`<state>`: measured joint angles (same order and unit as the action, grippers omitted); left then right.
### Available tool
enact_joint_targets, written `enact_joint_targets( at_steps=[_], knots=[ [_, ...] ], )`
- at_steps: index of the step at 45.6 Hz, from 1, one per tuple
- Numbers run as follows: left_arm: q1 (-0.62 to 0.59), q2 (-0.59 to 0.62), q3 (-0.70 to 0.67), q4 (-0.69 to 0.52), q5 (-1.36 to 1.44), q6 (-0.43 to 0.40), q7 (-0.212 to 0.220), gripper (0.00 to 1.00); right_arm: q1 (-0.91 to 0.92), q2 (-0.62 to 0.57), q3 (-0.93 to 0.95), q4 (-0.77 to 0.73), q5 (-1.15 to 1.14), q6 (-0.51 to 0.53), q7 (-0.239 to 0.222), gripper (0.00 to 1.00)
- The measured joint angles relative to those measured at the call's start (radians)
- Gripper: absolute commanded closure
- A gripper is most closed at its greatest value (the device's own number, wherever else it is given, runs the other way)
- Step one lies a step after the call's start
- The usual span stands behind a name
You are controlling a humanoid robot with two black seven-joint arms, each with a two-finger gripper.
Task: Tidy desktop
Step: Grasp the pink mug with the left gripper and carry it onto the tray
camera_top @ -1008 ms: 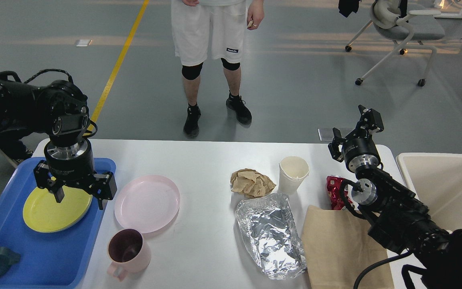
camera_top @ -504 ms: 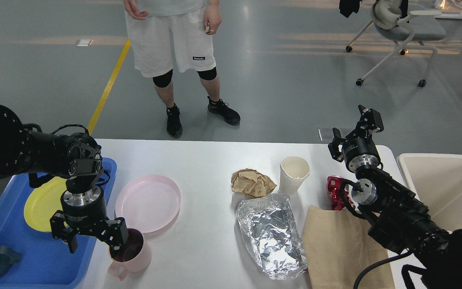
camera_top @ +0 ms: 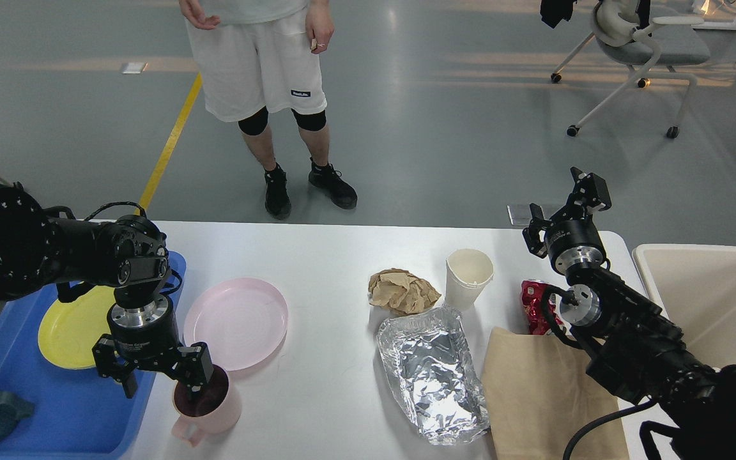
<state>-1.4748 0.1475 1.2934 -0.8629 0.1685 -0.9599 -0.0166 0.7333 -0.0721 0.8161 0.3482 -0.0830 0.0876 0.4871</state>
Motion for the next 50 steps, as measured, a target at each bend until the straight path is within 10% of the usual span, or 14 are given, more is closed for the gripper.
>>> enact_joint_targets(
  at_steps=[29,50],
  knots=[
    [0.054,0.001,-0.025,0.018,-0.014,0.006,-0.001,1.00,0.000,0.000,0.000,0.000,0.000,0.000,0.001,0.00],
    [-0.076,0.022,-0.066,-0.030,-0.015,0.000,-0.007,1.00,0.000,0.000,0.000,0.000,0.000,0.000,0.001,0.00]
  ],
)
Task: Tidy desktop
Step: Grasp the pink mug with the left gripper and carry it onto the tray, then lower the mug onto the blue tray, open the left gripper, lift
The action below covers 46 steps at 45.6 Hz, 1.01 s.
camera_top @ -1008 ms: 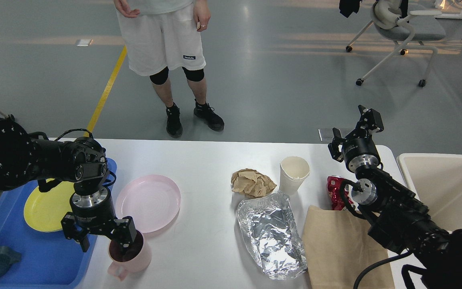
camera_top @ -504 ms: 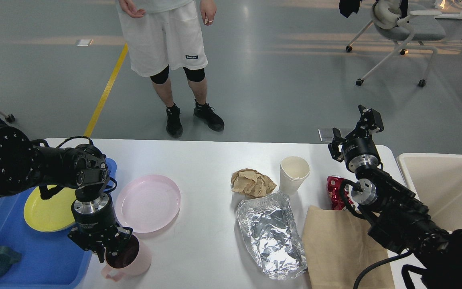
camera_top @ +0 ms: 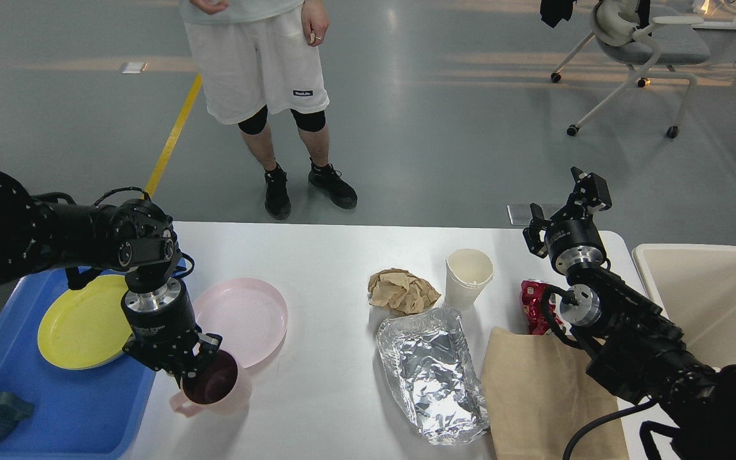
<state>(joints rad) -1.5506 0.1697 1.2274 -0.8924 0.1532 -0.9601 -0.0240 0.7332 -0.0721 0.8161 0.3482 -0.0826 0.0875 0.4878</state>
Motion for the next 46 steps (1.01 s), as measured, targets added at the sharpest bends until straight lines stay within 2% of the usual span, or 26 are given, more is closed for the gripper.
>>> enact_joint_targets(
  at_steps=[10,16,25,32,42,46],
  knots=[
    [-0.173,0.101,-0.002,-0.062,0.000,0.000,-0.007,1.00,0.000,0.000,0.000,0.000,0.000,0.000,0.000,0.00],
    [-0.201,0.191,-0.003,-0.059,0.000,0.000,-0.008,1.00,0.000,0.000,0.000,0.000,0.000,0.000,0.000,0.00],
    [-0.107,0.292,0.015,-0.008,0.002,0.000,-0.007,1.00,0.000,0.000,0.000,0.000,0.000,0.000,0.000,0.00],
    [-0.034,0.317,0.060,0.031,0.001,0.000,-0.011,1.00,0.000,0.000,0.000,0.000,0.000,0.000,0.000,0.00],
    [0.046,0.354,0.126,0.097,-0.001,0.000,-0.078,1.00,0.000,0.000,0.000,0.000,0.000,0.000,0.000,0.00],
    [0.073,0.361,0.131,0.105,-0.001,0.000,-0.087,1.00,0.000,0.000,0.000,0.000,0.000,0.000,0.000,0.00]
  ],
)
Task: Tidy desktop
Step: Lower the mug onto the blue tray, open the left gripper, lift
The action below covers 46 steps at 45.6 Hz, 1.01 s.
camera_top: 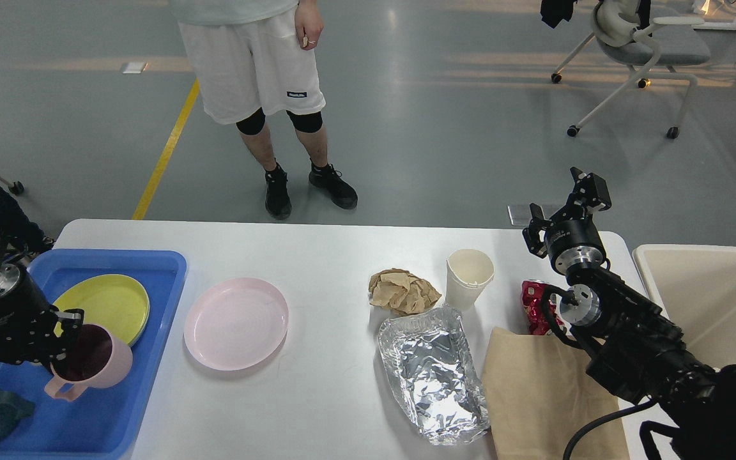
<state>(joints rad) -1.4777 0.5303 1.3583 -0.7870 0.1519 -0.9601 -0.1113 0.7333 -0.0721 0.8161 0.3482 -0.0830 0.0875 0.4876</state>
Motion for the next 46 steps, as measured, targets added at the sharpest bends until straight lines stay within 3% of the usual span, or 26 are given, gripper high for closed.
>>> enact_joint_targets(
  at_steps=[21,30,39,46],
  knots=[
    [0.083,-0.008,-0.004,0.006,0.000,0.000,-0.002,1.00,0.000,0.000,0.000,0.000,0.000,0.000,0.000,0.00],
    [0.096,-0.010,-0.003,0.023,0.000,0.000,0.001,0.94,0.000,0.000,0.000,0.000,0.000,0.000,0.000,0.00],
    [0.109,-0.014,-0.013,0.035,0.001,0.000,0.007,0.79,0.000,0.000,0.000,0.000,0.000,0.000,-0.001,0.00],
    [0.113,-0.015,-0.017,0.047,0.001,0.000,0.010,0.55,0.000,0.000,0.000,0.000,0.000,0.000,-0.001,0.00]
  ],
)
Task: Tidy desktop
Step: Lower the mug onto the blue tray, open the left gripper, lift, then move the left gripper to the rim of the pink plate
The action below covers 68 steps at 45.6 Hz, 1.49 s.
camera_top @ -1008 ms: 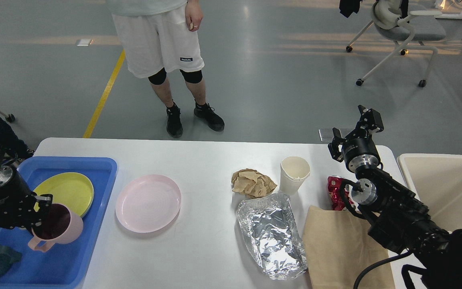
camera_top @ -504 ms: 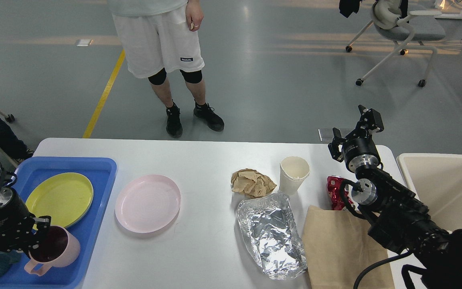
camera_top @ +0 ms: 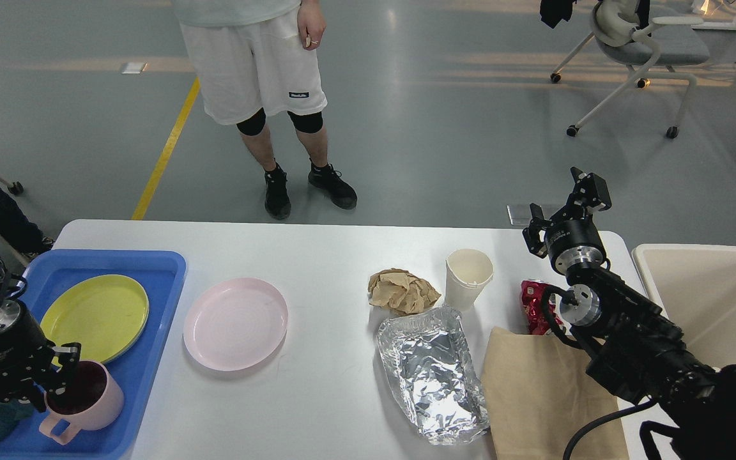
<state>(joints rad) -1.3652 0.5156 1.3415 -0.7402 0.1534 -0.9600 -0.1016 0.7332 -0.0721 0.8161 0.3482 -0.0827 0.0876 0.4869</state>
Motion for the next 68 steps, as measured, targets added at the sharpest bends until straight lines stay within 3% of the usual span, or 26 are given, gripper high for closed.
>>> enact_joint_targets(
  at_steps=[11,17,32,44,50,57,68],
  knots=[
    [0.000,0.000,-0.002,0.013,0.000,0.000,-0.008,0.19,0.000,0.000,0.000,0.000,0.000,0.000,0.000,0.00],
    [-0.042,0.001,-0.001,0.004,0.000,0.000,-0.015,0.11,0.000,0.000,0.000,0.000,0.000,0.000,0.001,0.00],
    [-0.251,-0.009,0.031,-0.053,-0.001,0.000,-0.036,0.10,0.000,0.000,0.000,0.000,0.000,0.000,0.001,0.00],
    [-0.448,-0.118,0.099,-0.104,-0.004,0.000,-0.039,0.10,0.000,0.000,0.000,0.000,0.000,0.000,0.001,0.00],
    [-0.529,-0.176,0.158,-0.192,-0.032,0.000,-0.065,0.10,0.000,0.000,0.000,0.000,0.000,0.000,0.001,0.00],
    [-0.508,-0.230,0.168,-0.220,-0.042,0.077,-0.075,0.10,0.000,0.000,0.000,0.000,0.000,0.000,0.001,0.00],
    [-0.347,-0.283,0.081,-0.170,-0.045,0.177,-0.063,0.10,0.000,0.000,0.000,0.000,0.000,0.000,0.001,0.00]
  ],
)
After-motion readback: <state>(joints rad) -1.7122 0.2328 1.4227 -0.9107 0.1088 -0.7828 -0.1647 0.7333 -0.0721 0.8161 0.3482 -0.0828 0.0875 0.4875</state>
